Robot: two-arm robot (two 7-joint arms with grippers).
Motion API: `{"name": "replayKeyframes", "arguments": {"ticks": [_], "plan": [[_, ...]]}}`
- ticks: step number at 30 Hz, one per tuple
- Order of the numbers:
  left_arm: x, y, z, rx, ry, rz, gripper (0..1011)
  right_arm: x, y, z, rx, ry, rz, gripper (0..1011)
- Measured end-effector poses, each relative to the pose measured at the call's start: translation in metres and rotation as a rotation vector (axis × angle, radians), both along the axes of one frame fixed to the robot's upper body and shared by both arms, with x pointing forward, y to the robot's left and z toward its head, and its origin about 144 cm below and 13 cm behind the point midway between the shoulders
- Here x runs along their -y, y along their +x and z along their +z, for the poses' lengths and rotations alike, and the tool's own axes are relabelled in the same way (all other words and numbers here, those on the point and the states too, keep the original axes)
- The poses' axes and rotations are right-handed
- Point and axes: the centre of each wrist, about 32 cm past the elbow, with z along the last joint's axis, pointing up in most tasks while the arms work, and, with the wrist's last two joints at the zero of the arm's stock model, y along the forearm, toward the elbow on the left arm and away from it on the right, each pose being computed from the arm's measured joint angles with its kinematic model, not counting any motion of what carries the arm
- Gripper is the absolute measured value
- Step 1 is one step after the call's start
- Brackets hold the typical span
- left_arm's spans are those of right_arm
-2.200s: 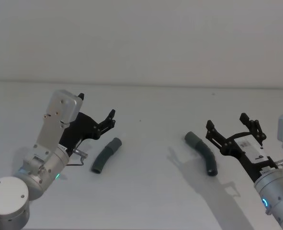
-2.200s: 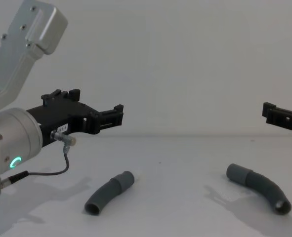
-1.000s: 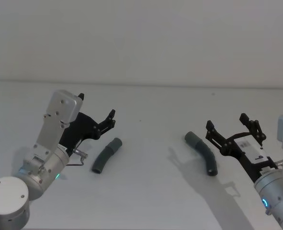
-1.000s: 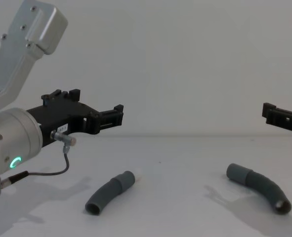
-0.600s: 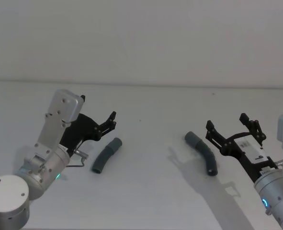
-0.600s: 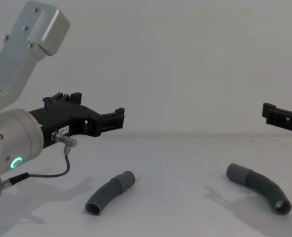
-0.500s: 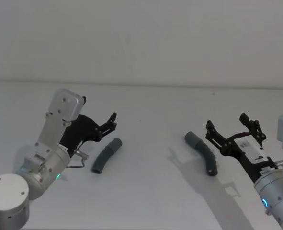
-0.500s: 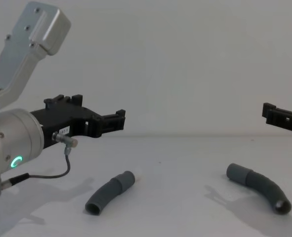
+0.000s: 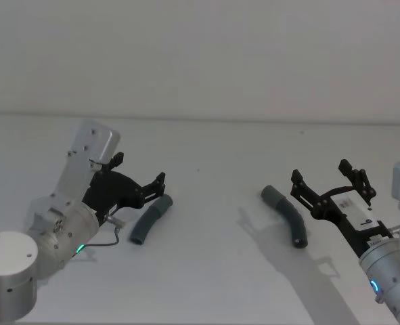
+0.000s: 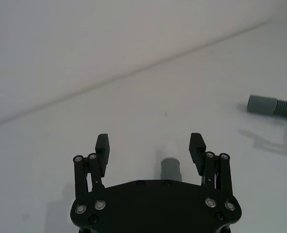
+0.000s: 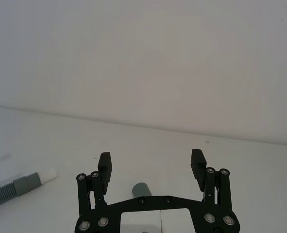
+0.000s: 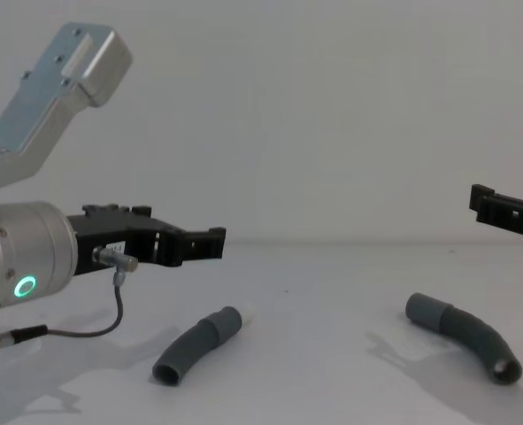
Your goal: Use both hands to pick up one end of the pipe from the table, align the ends, and insert them.
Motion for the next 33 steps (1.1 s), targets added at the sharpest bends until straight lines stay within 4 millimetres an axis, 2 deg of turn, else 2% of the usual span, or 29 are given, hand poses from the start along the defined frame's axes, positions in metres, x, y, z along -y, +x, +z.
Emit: {"name": "replayKeyframes", "arguments": {"ticks": [10, 22, 33], "plan": [[-0.003, 0.007, 0.012, -0.147, 0.018, -0.006, 1001, 0.000, 0.000, 0.000, 0.000, 0.000, 0.000, 1001], [-0.006, 0.033, 0.023, -0.306, 0.085, -0.026, 1002, 0.000, 0.000, 0.000, 0.000, 0.000, 0.000, 1001], [-0.003, 0.050, 0.029, -0.353, 0.113, -0.056, 1002, 0.000, 0.000, 0.000, 0.000, 0.000, 0.000, 1001]]}}
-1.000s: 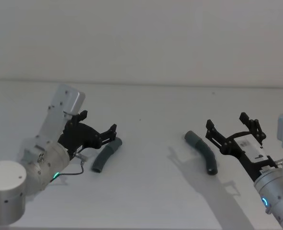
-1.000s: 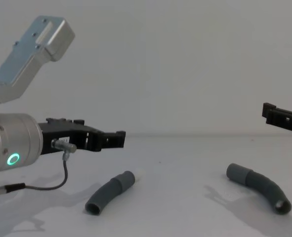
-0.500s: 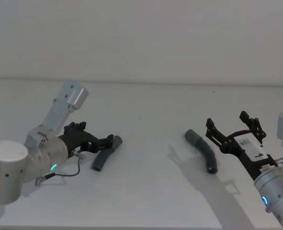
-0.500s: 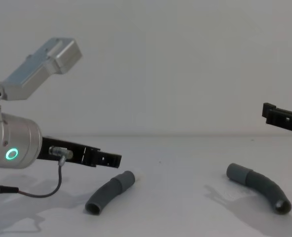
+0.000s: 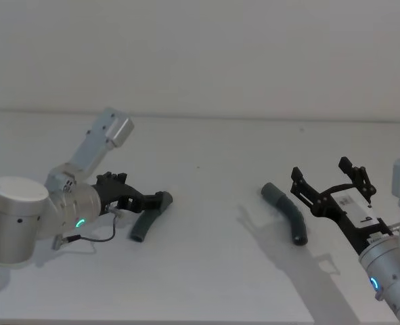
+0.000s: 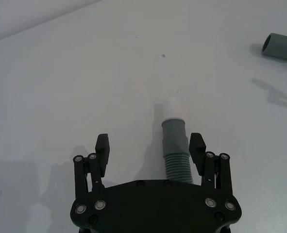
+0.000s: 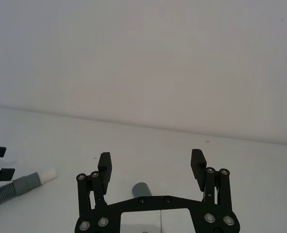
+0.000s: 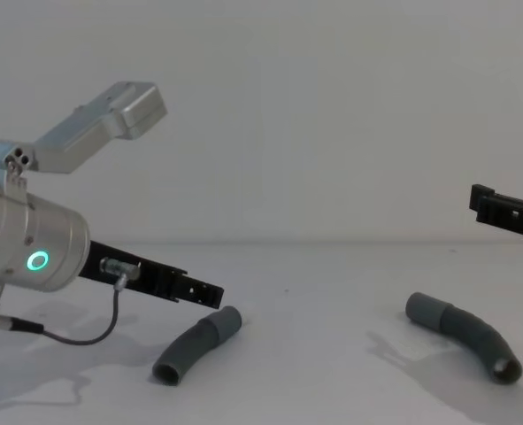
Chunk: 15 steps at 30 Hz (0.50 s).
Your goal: Use both hands to pick up one end of the pipe from the table, align the ends, and insert them.
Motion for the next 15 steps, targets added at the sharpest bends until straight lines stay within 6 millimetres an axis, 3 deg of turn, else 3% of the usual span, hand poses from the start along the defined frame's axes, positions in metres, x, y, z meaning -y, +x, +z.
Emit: {"name": "replayKeyframes", "arguments": {"ticks": [15], "plan": [[0.003, 0.011, 0.001, -0.043, 0.017, -0.020, 1002, 0.000, 0.000, 0.000, 0.000, 0.000, 0.000, 1001]]}}
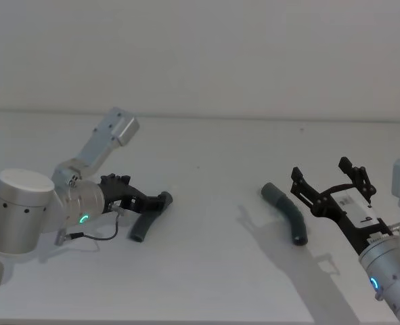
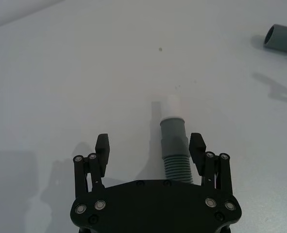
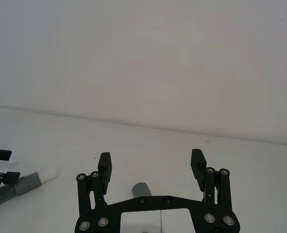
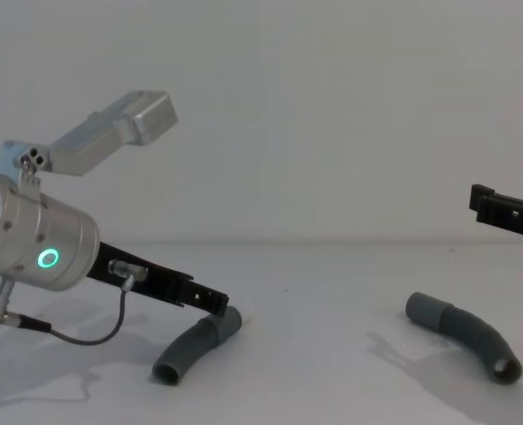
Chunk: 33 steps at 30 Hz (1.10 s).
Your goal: Use both hands to pick up one end of the pipe from the table, align the ends, and insert them.
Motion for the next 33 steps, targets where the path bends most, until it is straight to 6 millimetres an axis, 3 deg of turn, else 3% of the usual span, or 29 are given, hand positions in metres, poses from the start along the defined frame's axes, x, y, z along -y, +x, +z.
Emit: {"name": "replayKeyframes", "arguments": {"ticks": [33], "plan": [[0.011, 0.017, -0.007, -0.063, 0.024, -0.033, 1002, 0.000, 0.000, 0.000, 0.000, 0.000, 0.000, 1001]]}}
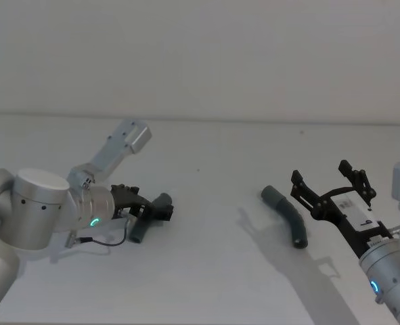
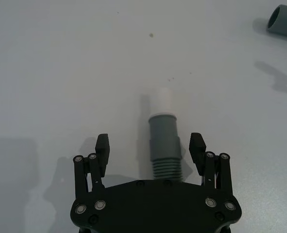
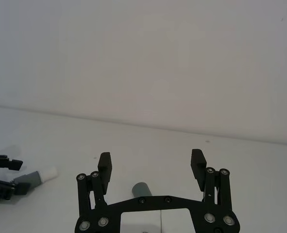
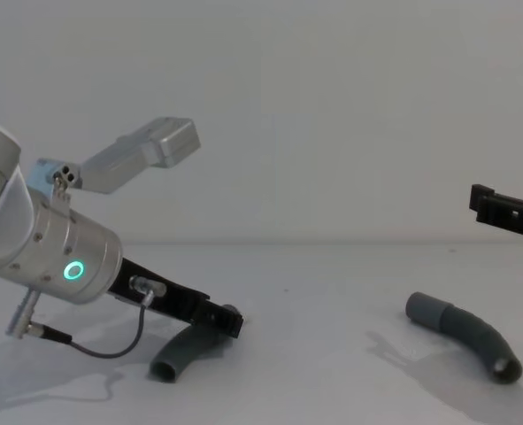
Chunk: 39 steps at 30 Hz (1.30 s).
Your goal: Use both hands to pick up one end of the pipe from the table, align the ends, and insert them.
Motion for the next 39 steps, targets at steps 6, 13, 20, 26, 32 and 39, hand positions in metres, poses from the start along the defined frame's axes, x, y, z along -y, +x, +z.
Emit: {"name": "replayKeyframes", "arguments": {"ticks": [6, 13, 20, 26, 32, 39], "plan": [[0.0015, 0.0025, -0.0009, -0.020, 0.008, -0.003, 1001, 0.0000, 0.0000, 0.0000, 0.000, 0.000, 0.000, 1001], [0.0027, 0.0053, -0.0016, -0.042, 0.015, -0.006, 1002, 0.0000, 0.0000, 0.0000, 0.000, 0.000, 0.000, 1001], [0.0031, 0.0073, -0.0013, -0.052, 0.020, -0.005, 917, 0.0000, 0.0000, 0.0000, 0.000, 0.000, 0.000, 1001], [0.0034, 0.0083, -0.0012, -0.058, 0.020, -0.006, 826, 0.0000, 0.0000, 0.0000, 0.000, 0.000, 0.000, 1001], [0.0037, 0.0089, -0.0013, -0.063, 0.021, -0.006, 791, 0.0000, 0.0000, 0.0000, 0.000, 0.000, 0.000, 1001], [0.0040, 0.0091, -0.0015, -0.066, 0.022, -0.006, 750, 0.0000, 0.0000, 0.0000, 0.000, 0.000, 0.000, 1001]]}}
